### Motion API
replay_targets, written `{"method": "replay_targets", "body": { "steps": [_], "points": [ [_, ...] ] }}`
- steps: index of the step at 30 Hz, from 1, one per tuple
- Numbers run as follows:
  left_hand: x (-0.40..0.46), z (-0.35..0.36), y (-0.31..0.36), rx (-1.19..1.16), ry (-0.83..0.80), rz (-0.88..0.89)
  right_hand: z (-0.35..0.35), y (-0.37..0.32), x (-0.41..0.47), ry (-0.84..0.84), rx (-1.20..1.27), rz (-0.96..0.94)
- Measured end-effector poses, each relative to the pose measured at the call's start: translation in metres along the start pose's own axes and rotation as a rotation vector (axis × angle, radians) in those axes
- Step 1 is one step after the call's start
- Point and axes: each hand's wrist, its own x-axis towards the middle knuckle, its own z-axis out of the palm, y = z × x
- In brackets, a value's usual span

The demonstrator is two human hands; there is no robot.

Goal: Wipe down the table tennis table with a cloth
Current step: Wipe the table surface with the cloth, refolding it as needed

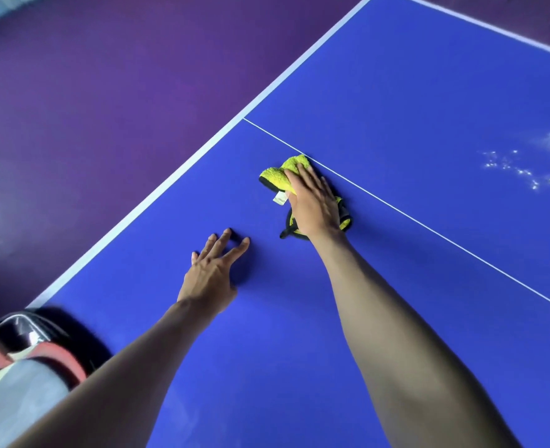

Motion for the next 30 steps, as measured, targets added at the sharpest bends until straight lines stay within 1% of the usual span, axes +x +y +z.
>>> {"method": "replay_targets", "body": {
  "steps": [4,7,9,10,12,14,16,18,23,30],
  "points": [
    [0.000,-0.001,0.000,0.000,0.002,-0.003,-0.021,0.058,-0.046,0.056,0.034,0.093],
    [0.003,-0.003,0.003,-0.024,0.009,-0.012,-0.045,0.117,-0.088,0.097,0.000,0.229],
    [0.008,-0.006,0.005,-0.031,0.018,-0.010,-0.053,0.135,-0.113,0.114,-0.009,0.318],
    [0.010,-0.007,0.005,-0.025,0.012,-0.007,-0.053,0.133,-0.125,0.126,-0.011,0.343],
    [0.015,-0.013,0.009,-0.013,-0.022,-0.007,-0.047,0.110,-0.150,0.152,-0.008,0.342],
    [0.011,-0.021,0.016,-0.022,-0.043,-0.026,-0.038,0.073,-0.183,0.150,0.019,0.283],
    [-0.003,-0.022,0.023,-0.022,-0.025,-0.039,-0.028,0.035,-0.224,0.124,0.037,0.200],
    [-0.026,-0.020,0.024,-0.011,-0.005,-0.044,-0.021,-0.002,-0.266,0.107,0.061,0.114],
    [-0.096,-0.001,0.007,0.002,-0.055,-0.069,-0.009,-0.080,-0.356,0.027,0.157,-0.025],
    [-0.196,0.034,-0.017,0.009,-0.092,-0.087,0.001,-0.150,-0.480,-0.001,0.216,-0.200]
  ]
}}
